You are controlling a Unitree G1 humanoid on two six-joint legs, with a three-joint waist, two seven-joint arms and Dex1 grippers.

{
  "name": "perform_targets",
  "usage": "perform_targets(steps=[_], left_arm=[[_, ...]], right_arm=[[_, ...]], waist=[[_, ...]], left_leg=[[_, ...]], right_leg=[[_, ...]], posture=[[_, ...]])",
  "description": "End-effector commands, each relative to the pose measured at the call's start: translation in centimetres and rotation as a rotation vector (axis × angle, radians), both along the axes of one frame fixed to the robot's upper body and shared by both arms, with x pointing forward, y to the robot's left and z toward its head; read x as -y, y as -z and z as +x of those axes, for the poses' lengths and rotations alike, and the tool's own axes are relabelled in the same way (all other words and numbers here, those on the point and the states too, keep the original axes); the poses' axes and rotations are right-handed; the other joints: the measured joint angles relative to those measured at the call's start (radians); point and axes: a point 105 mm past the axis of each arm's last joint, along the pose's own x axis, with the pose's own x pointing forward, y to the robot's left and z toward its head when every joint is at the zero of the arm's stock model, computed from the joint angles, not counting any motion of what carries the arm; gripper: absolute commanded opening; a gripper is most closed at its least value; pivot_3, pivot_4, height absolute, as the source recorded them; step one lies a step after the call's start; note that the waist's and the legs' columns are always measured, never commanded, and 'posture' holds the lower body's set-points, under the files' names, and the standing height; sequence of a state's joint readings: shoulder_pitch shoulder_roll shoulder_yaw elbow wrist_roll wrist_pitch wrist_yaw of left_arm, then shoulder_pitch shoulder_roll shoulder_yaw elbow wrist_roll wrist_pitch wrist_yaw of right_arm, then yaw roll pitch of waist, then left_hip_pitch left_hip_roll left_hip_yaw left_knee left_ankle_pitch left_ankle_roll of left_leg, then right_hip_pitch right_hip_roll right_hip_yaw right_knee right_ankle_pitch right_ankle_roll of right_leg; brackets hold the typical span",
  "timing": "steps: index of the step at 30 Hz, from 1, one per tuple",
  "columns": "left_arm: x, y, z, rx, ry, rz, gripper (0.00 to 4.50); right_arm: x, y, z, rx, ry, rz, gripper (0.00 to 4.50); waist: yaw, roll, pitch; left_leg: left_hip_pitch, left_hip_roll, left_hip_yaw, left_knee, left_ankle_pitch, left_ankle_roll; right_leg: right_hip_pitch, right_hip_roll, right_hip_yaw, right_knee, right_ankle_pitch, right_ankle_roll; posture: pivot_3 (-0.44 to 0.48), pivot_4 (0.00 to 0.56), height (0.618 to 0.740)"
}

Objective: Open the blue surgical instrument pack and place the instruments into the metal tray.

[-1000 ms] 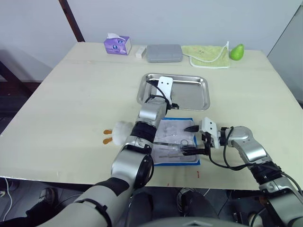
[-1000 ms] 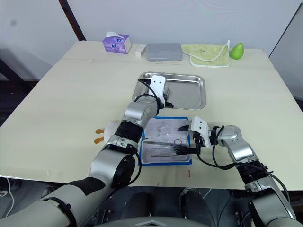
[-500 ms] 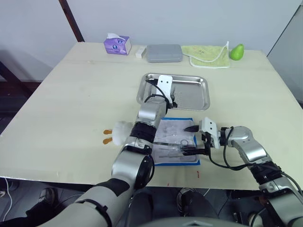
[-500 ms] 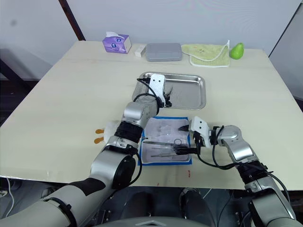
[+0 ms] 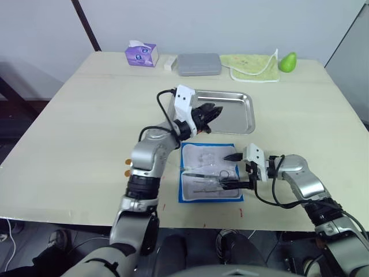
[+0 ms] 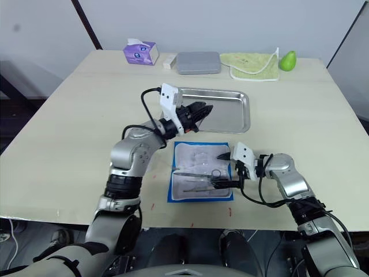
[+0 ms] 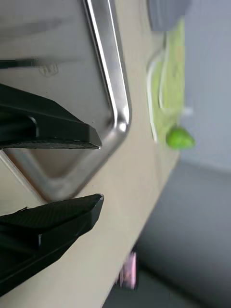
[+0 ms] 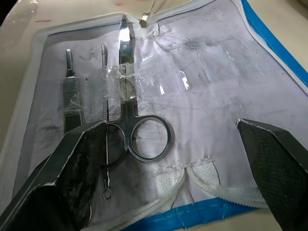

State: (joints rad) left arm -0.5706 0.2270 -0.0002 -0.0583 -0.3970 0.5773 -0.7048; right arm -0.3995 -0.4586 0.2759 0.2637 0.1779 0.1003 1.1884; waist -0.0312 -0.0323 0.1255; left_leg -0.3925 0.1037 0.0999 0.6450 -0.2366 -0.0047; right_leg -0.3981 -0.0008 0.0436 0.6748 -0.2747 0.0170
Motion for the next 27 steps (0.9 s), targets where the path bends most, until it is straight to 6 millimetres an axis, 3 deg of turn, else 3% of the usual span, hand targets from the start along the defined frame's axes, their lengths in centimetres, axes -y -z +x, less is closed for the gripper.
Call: perform_targets(steps=[1,6,9,13,18,27], left_arm=[[-2.4,0.1,-3.4,0.076,0.190,0.060,1.57],[-6.8,1.6,-7.1,0.056,0.332,0.107,1.57],[-9.3,1.8,-8.9,0.017,0.384,0.091,2.42],[-12.3,2.6,-10.3,-0.024,0.395,0.141,4.44],[-16.2,3.6,-11.4,-0.067,0.348,0.231,4.48],[-16.3,3.7,-11.4,-0.042,0.370,0.266,4.48]], right_arm=[[1.4,3.6,-1.5,-0.132,0.026,-0.073,4.50],[1.6,3.2,-1.6,-0.122,0.017,-0.054,4.50],[1.7,3.0,-1.8,-0.117,0.009,-0.050,4.50],[1.8,2.7,-1.8,-0.108,0.001,-0.039,4.50],[2.0,1.7,-1.8,-0.089,-0.009,-0.011,4.50],[2.1,-0.9,-1.5,-0.025,0.009,0.086,4.50]], waist=[[-0.003,0.001,0.001],[-0.001,0.001,0.002],[0.002,0.001,0.002],[0.004,0.001,0.002],[0.008,0.001,0.003],[0.022,0.002,0.005]], left_leg=[[0.000,0.000,0.000,0.000,0.000,0.000],[-0.001,0.000,-0.001,-0.003,0.000,0.000],[-0.002,0.000,-0.001,-0.003,0.000,0.000],[-0.003,0.000,0.000,-0.005,0.000,0.000],[-0.005,0.000,0.001,-0.009,0.000,0.000],[-0.007,0.001,0.005,-0.010,0.000,0.000]], right_leg=[[0.000,0.000,0.000,-0.001,0.000,0.000],[-0.001,0.000,-0.002,-0.003,0.000,0.000],[-0.001,-0.002,-0.002,-0.006,-0.002,-0.003],[-0.001,-0.003,-0.002,-0.009,-0.002,-0.004],[-0.004,-0.003,-0.002,-0.012,-0.002,-0.004],[-0.007,-0.004,-0.001,-0.012,-0.002,-0.004]], posture=[[0.000,0.150,0.740],[0.000,0.150,0.740],[0.000,0.150,0.740],[0.000,0.150,0.740],[0.000,0.150,0.740],[0.000,0.150,0.740]])
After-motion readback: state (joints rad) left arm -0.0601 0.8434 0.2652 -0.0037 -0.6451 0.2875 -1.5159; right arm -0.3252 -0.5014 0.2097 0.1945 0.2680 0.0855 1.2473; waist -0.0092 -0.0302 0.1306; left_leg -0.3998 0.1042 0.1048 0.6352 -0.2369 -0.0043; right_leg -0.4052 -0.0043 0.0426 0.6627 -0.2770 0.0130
